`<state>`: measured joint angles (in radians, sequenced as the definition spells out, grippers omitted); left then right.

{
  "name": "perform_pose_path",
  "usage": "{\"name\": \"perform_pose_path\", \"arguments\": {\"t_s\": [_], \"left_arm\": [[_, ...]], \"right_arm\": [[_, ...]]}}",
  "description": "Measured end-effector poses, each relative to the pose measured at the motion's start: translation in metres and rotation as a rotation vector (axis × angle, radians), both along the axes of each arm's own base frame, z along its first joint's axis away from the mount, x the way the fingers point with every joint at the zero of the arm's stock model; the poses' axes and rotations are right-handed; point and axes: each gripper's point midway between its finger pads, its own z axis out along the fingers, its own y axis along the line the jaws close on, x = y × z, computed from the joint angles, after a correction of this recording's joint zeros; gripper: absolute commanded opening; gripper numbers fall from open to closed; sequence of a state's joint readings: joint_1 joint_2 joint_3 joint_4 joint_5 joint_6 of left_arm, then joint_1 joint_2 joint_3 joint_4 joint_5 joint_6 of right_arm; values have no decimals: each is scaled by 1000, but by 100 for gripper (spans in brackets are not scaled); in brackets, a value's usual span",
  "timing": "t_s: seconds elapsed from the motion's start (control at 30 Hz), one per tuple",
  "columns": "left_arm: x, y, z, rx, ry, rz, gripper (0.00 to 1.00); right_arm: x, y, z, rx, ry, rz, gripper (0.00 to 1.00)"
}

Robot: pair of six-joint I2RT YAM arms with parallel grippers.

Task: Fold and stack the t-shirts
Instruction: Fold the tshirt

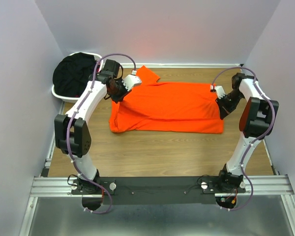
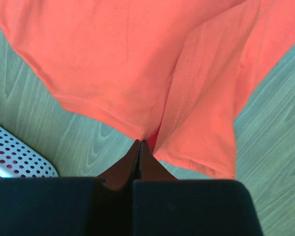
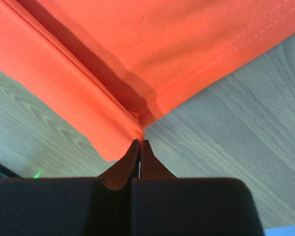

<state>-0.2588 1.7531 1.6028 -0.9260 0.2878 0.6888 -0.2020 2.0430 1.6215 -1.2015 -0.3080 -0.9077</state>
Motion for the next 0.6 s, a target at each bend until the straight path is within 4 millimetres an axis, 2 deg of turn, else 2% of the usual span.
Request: {"name": "perform_pose_path", "arguments": {"t_s": [0.17,0.23,0.27,0.3,0.4,0.53,0.6], "left_arm": [[7,0,-11,5,10,1,1],[10,0,-19,10,24,1,13],[11,0,-22,13,26,2,22],[13,0,-25,18,29,2,37],[21,4,-29,22,29,13,52],[22,23,-22,-2,35,43,57],[13,36,-21,-13,52,60,58]], "right_arm": [[3,0,-6,2,11,-16,1],[4,0,-8,2,14,-21,2],[4,0,-8,2,15,-25,3],[5,0,-9,2,17,-34,6],[11,-1,-9,1,10,-49,7],[18,-1,-9,0,-4,-68,7],[18,-1,-9,0,-4,-71,7]]}}
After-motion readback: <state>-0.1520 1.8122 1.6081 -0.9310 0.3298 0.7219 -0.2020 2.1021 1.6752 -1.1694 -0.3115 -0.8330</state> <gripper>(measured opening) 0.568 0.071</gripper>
